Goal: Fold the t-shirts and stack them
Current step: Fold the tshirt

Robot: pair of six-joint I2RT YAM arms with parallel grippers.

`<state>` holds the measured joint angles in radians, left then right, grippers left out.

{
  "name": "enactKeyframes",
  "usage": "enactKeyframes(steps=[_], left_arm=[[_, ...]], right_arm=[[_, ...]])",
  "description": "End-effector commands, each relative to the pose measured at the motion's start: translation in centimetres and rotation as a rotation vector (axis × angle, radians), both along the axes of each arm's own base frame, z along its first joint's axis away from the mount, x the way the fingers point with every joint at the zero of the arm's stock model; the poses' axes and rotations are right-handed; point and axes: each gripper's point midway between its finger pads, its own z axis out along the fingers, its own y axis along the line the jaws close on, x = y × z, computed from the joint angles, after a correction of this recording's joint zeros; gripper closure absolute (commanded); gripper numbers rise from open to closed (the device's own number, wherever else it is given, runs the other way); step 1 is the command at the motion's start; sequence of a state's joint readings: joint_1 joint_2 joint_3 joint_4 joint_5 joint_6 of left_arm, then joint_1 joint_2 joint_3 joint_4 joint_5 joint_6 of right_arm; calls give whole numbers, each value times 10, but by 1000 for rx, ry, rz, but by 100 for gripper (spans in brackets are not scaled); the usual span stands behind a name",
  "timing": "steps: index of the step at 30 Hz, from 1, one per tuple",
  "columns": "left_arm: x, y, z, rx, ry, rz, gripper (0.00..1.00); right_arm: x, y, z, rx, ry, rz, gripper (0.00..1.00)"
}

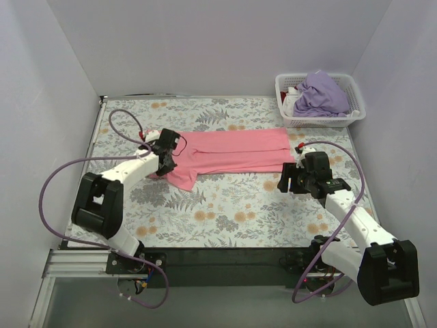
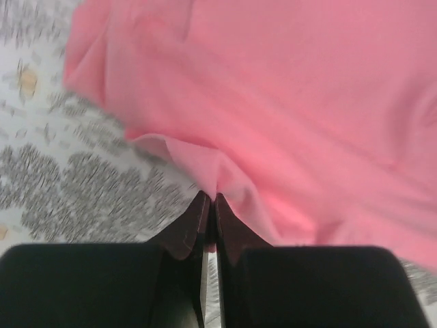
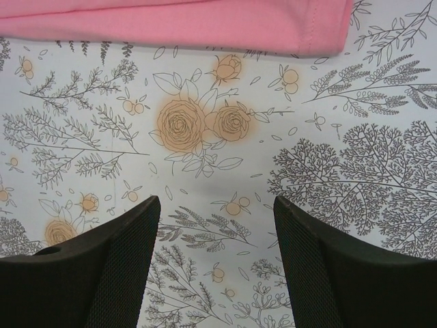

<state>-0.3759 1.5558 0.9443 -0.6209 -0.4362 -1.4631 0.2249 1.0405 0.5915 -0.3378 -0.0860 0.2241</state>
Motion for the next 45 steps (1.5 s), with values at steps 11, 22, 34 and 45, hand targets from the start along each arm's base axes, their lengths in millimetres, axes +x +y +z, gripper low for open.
enactKeyframes(steps=[11,22,34,45], left_arm=[[180,-7,55,113,-236,-13,100],[221,1,40,95,-280,42,100],[222,18,23,49,-272,136,100],[224,23,17,33,-266,152,78]], right_arm=[[1,8,13,27,-57,64,26],[9,16,13,42,-54,92,27],[41,37,34,89,-107,125,31],[88,49,32,64,-140,104,35]])
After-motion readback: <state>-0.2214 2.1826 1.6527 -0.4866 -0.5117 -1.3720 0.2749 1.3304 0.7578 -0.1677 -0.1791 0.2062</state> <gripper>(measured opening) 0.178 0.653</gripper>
